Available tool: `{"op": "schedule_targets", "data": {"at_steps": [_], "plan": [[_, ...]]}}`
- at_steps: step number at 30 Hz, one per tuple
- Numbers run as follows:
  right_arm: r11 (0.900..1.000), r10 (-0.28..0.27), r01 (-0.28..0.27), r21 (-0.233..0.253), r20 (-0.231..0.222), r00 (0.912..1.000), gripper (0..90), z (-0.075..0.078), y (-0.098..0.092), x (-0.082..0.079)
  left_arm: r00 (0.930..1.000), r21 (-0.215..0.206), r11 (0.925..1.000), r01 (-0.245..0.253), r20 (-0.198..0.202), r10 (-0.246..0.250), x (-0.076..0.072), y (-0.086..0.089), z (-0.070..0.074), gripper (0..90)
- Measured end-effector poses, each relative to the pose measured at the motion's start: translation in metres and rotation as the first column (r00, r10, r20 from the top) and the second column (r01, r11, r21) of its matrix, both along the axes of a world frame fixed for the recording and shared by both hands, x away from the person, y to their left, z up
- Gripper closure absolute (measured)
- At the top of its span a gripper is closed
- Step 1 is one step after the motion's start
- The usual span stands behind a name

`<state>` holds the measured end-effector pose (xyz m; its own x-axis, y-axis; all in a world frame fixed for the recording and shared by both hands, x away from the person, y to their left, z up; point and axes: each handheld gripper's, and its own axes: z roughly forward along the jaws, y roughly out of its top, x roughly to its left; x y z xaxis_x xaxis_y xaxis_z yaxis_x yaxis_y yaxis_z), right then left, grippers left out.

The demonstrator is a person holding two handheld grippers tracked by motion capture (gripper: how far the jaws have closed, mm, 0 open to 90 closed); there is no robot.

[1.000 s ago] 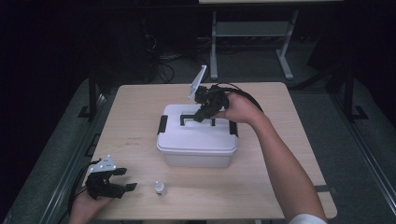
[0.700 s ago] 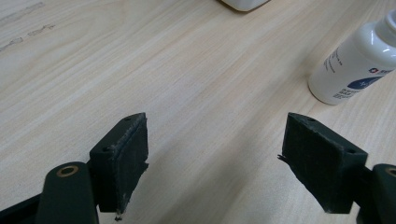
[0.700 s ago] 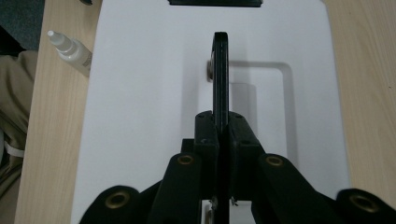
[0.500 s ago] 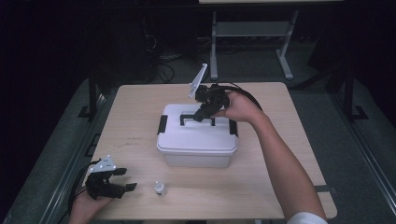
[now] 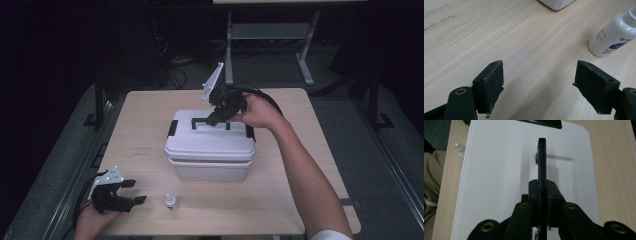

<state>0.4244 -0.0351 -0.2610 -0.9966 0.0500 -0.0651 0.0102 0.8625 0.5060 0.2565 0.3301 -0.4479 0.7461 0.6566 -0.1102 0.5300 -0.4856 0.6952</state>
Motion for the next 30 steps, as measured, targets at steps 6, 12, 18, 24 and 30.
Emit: {"op": "schedule_targets", "data": {"at_steps": [6,12,18,24,30], "plan": [[0.999,-0.005,0.004,0.033,0.026,0.9997,84.3,0.012,-0.004,-0.005,1.0,0.001,1.0,0.004,0.0,-0.004,0.0,-0.001,0.0,22.9],[0.999,-0.009,0.008,0.033,0.041,0.9991,84.3,0.019,-0.01,-0.009,1.0,-0.002,1.0,0.004,-0.004,-0.004,0.0,-0.001,0.0,22.9],[0.999,-0.025,0.022,0.042,0.058,0.998,84.2,0.029,-0.023,-0.019,1.0,0.001,1.0,0.007,-0.006,-0.007,0.0,-0.002,0.0,22.9],[0.998,-0.046,0.044,0.041,0.068,0.9966,84.2,0.036,-0.038,-0.029,1.0,0.0,1.0,0.005,-0.002,-0.005,0.0,0.0,0.0,22.9],[0.997,-0.072,0.069,0.039,0.088,0.9935,84.2,0.043,-0.058,-0.039,1.0,0.004,1.0,0.007,0.0,-0.007,0.0,-0.001,0.001,22.9]]}}
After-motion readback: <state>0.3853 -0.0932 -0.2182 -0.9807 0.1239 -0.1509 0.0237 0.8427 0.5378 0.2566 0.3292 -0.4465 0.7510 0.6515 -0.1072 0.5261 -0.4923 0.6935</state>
